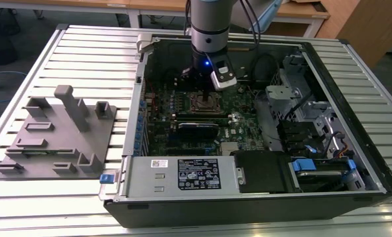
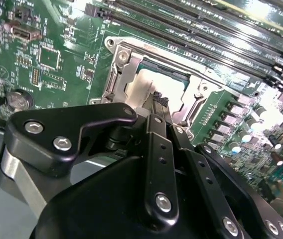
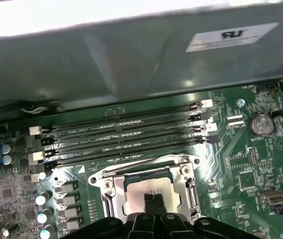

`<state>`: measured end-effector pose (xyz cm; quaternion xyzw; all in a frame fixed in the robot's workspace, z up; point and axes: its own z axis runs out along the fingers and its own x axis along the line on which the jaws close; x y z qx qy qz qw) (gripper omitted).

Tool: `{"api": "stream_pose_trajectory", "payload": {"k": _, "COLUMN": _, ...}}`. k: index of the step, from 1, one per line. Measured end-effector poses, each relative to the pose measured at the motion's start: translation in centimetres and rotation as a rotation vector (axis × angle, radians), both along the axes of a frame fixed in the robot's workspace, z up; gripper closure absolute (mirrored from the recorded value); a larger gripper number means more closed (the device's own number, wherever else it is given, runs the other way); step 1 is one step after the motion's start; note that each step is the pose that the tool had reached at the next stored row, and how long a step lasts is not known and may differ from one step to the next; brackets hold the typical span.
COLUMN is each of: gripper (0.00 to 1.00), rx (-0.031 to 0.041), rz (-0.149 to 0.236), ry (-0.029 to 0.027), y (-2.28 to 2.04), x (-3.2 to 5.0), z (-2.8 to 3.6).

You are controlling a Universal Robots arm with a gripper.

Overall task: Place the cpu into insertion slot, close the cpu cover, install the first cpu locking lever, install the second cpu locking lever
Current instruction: 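Install the first cpu locking lever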

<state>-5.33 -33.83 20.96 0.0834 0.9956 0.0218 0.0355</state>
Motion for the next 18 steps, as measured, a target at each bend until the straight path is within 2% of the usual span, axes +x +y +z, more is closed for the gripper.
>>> {"api": "stream_pose_trajectory", "payload": {"k": 4, "gripper": 0.89, "rx": -0.0001, "rz": 0.038, "ry": 0.0001, "y": -0.01, "x": 0.00, "z": -0.03}}
{"api": "stream_pose_trajectory", "payload": {"k": 9, "gripper": 0.89, "rx": 0.0001, "rz": 0.042, "ry": 0.0005, "y": -0.01, "x": 0.00, "z": -0.03}}
{"api": "stream_pose_trajectory", "payload": {"k": 10, "gripper": 0.89, "rx": 0.0004, "rz": 0.043, "ry": 0.0058, "y": -0.01, "x": 0.02, "z": -0.04}}
{"api": "stream_pose_trajectory", "payload": {"k": 12, "gripper": 0.89, "rx": 0.0005, "rz": 0.042, "ry": 0.0254, "y": -0.01, "x": 0.03, "z": -0.06}}
{"api": "stream_pose_trajectory", "payload": {"k": 13, "gripper": 0.89, "rx": 0.0003, "rz": 0.042, "ry": 0.0274, "y": -0.01, "x": 0.02, "z": -0.05}}
{"api": "stream_pose_trajectory", "payload": {"k": 18, "gripper": 0.89, "rx": 0.0003, "rz": 0.042, "ry": 0.0275, "y": 0.00, "x": 0.03, "z": -0.06}}
